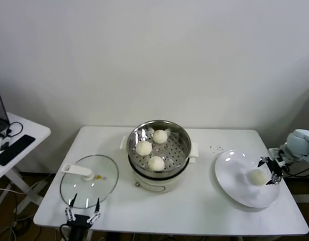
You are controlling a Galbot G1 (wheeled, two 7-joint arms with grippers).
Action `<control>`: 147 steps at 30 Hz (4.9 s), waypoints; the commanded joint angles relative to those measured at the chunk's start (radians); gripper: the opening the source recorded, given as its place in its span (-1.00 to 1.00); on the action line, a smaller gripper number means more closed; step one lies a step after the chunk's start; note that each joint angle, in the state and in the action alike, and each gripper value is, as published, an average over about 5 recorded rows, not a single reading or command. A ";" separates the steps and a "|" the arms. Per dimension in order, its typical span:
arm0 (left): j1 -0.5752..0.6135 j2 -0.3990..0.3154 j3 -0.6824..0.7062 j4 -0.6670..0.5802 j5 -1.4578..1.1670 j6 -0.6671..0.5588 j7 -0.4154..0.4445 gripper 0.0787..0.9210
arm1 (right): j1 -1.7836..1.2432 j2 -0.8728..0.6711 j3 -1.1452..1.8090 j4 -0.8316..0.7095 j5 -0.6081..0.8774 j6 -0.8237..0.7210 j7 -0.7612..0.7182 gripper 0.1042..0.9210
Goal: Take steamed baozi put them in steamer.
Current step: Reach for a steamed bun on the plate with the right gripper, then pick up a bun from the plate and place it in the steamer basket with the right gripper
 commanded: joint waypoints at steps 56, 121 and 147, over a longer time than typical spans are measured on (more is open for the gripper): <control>0.003 0.004 0.006 -0.006 0.013 -0.002 0.001 0.77 | 0.538 0.065 -0.439 0.205 0.331 -0.026 -0.062 0.43; -0.019 0.000 0.018 0.015 0.015 -0.010 0.000 0.77 | 0.285 0.535 -0.126 0.167 0.381 -0.217 0.007 0.44; -0.019 0.003 0.013 0.016 0.014 -0.010 0.002 0.77 | 0.380 0.531 -0.145 0.147 0.430 -0.171 -0.067 0.76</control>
